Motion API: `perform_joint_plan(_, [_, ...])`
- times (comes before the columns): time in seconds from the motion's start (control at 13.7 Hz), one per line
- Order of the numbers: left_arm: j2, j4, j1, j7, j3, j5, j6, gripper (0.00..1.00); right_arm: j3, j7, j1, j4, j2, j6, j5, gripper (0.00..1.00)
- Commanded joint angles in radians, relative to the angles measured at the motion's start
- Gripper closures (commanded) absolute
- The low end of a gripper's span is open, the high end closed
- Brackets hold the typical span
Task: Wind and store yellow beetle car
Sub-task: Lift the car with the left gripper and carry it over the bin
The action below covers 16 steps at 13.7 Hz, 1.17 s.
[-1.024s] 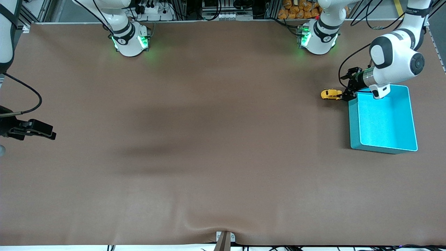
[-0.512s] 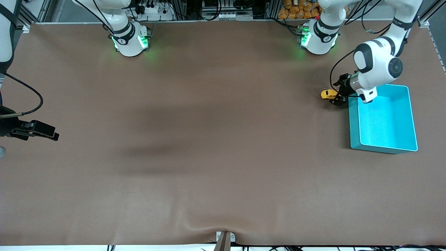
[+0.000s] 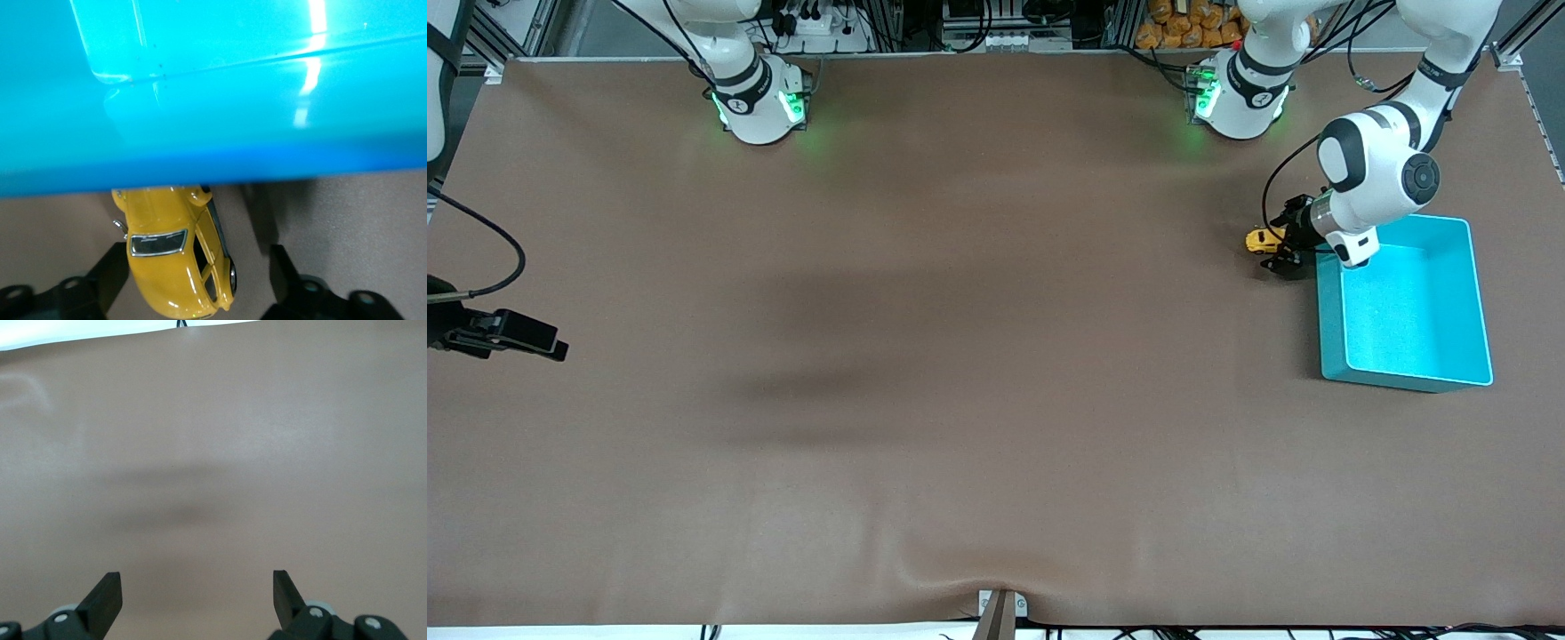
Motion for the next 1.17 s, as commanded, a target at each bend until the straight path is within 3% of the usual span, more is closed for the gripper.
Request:
perform_joint_plan(0.0, [-0.003,-0.003,0.002,-0.039,-0.017,-0.022,0.021,1.00,0.006,0.001,-0.015,-0.005,-0.005,0.004,0.020,0.00])
perform_joint_plan(0.29, [-0.026,-0.002,0.000,-0.059,-0.029,-0.022,0.020,1.00,0.006,-0.001,-0.015,-0.005,-0.004,0.004,0.020,0.00])
perform_joint_plan(0.51, [-0.035,0.009,0.002,-0.131,-0.141,-0.022,0.020,1.00,0.006,-0.001,-0.017,-0.006,-0.004,0.003,0.020,0.00])
perform_joint_plan(0.73, [-0.084,0.032,0.002,-0.170,-0.203,-0.018,-0.002,1.00,0.006,-0.002,-0.018,-0.006,-0.004,0.004,0.018,0.00])
perform_joint_plan(0.88, [-0.109,0.073,0.002,-0.171,-0.235,-0.011,-0.058,1.00,0.005,-0.002,-0.018,-0.006,-0.004,0.004,0.018,0.00])
perform_joint_plan(1.1, [-0.124,0.216,0.011,-0.170,-0.237,0.047,-0.236,1.00,0.005,-0.002,-0.018,-0.006,-0.004,0.004,0.018,0.00])
